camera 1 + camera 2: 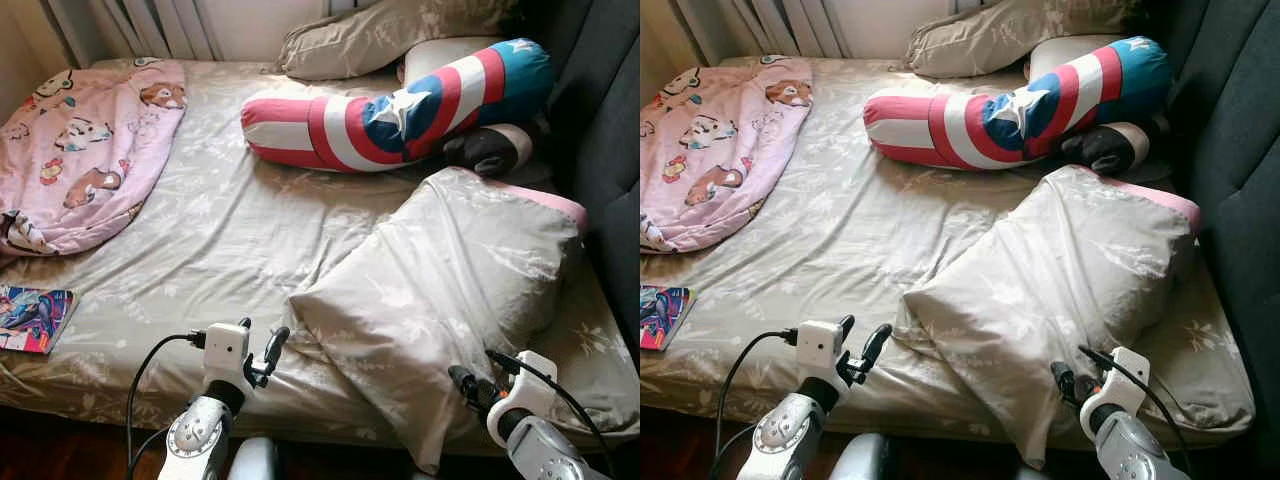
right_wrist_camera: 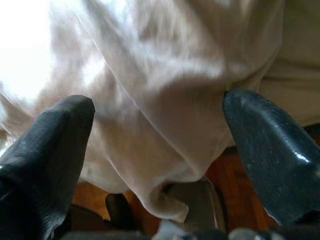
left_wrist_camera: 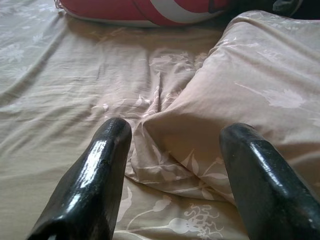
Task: Clean up the room
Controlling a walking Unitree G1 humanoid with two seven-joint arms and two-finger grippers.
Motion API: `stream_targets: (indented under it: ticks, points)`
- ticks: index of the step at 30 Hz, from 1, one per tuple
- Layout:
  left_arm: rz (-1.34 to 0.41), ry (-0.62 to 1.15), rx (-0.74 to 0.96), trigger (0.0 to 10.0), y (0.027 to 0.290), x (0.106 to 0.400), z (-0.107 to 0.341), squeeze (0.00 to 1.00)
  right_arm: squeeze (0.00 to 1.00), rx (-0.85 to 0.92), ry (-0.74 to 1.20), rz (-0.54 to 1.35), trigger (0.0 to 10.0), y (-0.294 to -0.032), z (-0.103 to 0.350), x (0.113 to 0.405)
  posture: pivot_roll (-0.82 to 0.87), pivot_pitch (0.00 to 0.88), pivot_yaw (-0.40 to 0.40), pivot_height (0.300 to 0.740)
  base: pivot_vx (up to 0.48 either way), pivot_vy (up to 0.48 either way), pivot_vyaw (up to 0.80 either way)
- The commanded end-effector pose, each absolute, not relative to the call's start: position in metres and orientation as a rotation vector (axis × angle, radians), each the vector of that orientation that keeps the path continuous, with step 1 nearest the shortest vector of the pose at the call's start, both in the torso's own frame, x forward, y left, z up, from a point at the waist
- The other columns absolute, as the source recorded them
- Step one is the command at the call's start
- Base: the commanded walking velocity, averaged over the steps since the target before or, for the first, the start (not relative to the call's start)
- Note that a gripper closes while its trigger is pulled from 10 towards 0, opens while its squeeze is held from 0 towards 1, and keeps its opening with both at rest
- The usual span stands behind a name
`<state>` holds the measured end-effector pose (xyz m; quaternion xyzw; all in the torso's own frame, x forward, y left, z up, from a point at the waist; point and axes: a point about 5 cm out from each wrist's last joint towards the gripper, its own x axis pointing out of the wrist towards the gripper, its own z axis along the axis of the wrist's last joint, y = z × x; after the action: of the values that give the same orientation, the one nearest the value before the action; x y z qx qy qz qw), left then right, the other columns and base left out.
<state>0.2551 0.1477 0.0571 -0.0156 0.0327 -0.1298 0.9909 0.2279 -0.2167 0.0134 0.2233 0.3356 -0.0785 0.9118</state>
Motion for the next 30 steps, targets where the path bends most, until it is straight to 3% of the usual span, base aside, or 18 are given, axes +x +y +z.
stream_targets:
  ticks: [1,10,20,30]
  points:
    - [-0.263,0.097,-0.028,10.0,0.149,0.253,0.052,0.0,0.0,0.476,0.715,-0.168,10.0,-0.217,0.01,0.226,0.03,0.106,0.014,0.64,0.0,0.0,0.0]
    - [-0.277,0.097,-0.017,10.0,0.148,0.252,0.052,0.0,0.0,0.408,0.777,-0.168,10.0,-0.214,-0.009,0.221,0.04,0.115,0.022,0.64,0.0,0.0,0.0]
    - [-0.298,0.083,0.007,10.0,0.147,0.251,0.056,0.0,0.0,0.473,0.651,-0.173,10.0,-0.206,-0.019,0.24,0.07,0.118,0.029,0.64,0.0,0.0,0.0]
    - [-0.322,0.087,0.035,10.0,0.148,0.248,0.056,0.0,0.0,0.436,0.708,-0.095,10.0,-0.19,-0.041,0.237,0.09,0.123,0.043,0.64,0.0,0.0,0.0]
